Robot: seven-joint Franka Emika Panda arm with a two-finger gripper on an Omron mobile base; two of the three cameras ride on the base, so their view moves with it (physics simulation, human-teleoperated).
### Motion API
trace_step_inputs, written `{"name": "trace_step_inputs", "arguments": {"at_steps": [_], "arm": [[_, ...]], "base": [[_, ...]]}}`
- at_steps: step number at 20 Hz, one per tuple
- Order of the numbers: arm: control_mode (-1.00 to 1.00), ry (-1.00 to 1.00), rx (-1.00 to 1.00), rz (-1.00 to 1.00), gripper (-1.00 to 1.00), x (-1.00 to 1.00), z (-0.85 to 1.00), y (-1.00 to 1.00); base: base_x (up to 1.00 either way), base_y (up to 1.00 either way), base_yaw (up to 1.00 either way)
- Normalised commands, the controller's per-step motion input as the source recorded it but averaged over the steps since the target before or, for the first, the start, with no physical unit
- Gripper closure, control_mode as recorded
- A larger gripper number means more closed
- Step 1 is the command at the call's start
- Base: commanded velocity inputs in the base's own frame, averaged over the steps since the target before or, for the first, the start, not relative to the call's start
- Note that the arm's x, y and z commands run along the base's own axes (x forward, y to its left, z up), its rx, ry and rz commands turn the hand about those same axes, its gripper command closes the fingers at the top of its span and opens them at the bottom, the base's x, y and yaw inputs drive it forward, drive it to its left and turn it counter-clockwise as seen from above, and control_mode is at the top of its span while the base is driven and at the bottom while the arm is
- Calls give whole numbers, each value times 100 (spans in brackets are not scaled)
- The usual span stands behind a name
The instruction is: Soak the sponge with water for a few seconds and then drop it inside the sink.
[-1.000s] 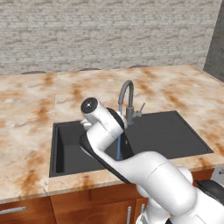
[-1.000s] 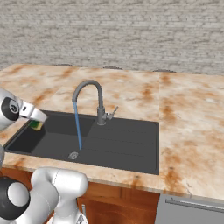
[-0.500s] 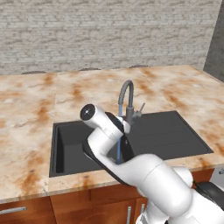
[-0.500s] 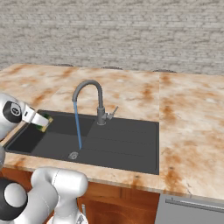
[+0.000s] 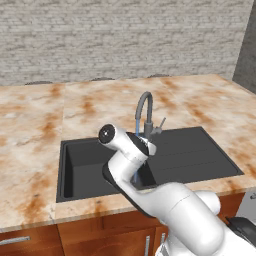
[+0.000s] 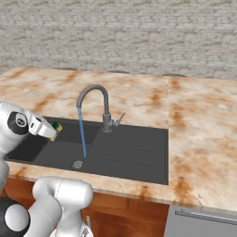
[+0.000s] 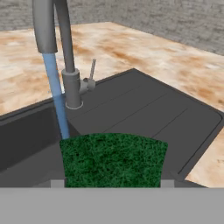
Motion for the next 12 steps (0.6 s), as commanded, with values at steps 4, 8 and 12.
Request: {"name": "trace_step_inputs", "arguments": {"at_steps": [4,8,12], "arm": [[-100,0,4,-3,100,0,1,-47],[-100,0,2,-1,100,0,0,-28],[-100,0,1,-2,100,0,-1,-16]], "base": [[0,0,0],[0,0,0],[0,0,0]]}}
